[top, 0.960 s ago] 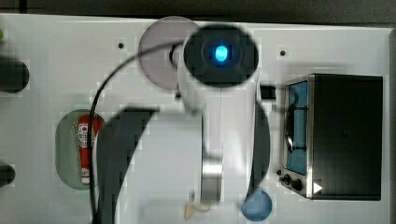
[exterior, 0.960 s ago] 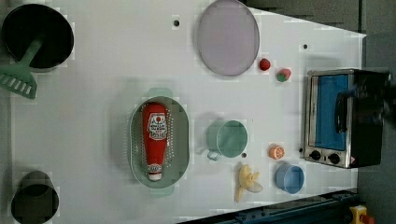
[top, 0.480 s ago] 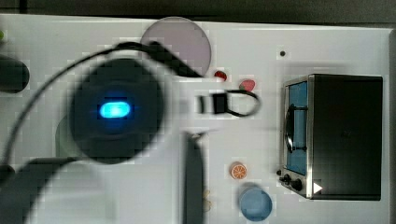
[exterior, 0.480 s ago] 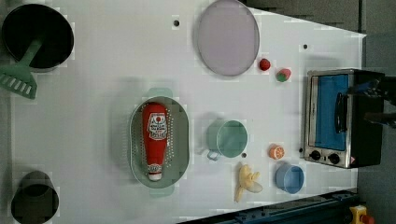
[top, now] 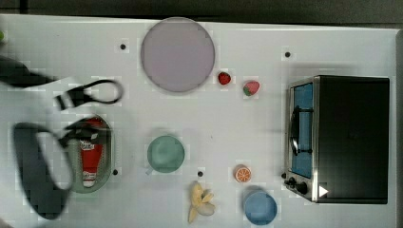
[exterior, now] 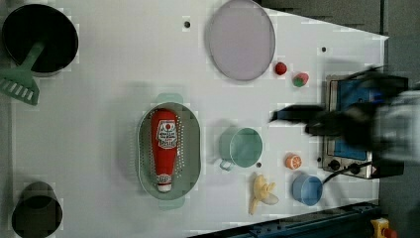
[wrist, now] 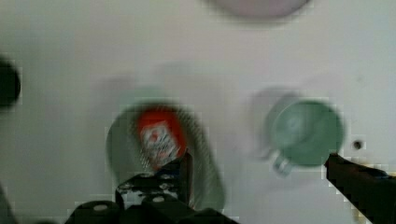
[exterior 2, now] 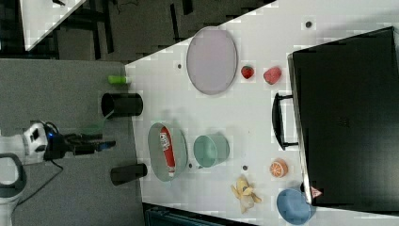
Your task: Pick ketchup from strainer and place it on the table
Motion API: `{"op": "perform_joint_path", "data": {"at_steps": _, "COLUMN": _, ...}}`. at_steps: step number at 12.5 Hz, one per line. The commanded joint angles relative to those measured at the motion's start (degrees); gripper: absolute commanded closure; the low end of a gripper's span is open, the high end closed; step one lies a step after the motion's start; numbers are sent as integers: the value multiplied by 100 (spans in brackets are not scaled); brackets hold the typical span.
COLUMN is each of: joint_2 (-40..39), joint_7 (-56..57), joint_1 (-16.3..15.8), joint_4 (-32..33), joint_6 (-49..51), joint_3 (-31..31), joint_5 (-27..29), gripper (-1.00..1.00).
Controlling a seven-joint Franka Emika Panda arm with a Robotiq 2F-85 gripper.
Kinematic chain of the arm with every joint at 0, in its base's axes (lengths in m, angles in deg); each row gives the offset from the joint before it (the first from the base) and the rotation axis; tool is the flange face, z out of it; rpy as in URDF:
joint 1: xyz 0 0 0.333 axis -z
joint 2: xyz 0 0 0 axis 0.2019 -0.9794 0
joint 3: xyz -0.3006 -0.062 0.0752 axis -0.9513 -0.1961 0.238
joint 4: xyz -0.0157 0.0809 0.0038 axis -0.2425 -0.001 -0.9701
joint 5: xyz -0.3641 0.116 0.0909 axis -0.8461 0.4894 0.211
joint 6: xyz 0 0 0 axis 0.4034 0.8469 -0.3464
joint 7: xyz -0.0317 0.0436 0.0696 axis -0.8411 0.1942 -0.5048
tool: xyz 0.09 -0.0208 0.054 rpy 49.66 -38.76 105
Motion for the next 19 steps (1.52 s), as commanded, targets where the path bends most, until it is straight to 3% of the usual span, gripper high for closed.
{"op": "perform_joint_path", "data": {"at_steps": 1, "joint_2": -303, "joint_7": -315, "joint_1": -115, "joint_4": 202, "joint_6": -276, "joint_3": 525, "joint_5": -22, "gripper": -100}}
{"op": "perform_joint_path", "data": {"at_steps": 6, "joint_2": -1025, "joint_7": -406, "joint_1": -277, "joint_4": 1096, "joint_6": -2098, "joint_3": 1029, "joint_5": -129, "gripper": -100}}
{"op": "perform_joint_path", "data": {"at_steps": 10, "joint_2": -1632, "joint_7": -1042, "joint_1": -341, "joint_4": 1847, "joint_6": -3683, "joint_3": 977, "joint_5": -1059, "gripper": -100}}
{"op": "perform_joint_path", "data": {"at_steps": 14, "joint_2": -2453, "joint_7": -1472, "joint_1": -345, "joint_4": 1884, "joint_6": -4232, "joint_3": 836, "joint_5": -2113, "gripper": -100}}
{"op": "perform_joint_path", "data": {"at_steps": 19, "joint_2": -3278, "joint_7": -1969, "joint_1": -454, "joint_4": 1666, "joint_6": -4452, "joint_3": 580, "joint_5": -2884, "gripper": -100}}
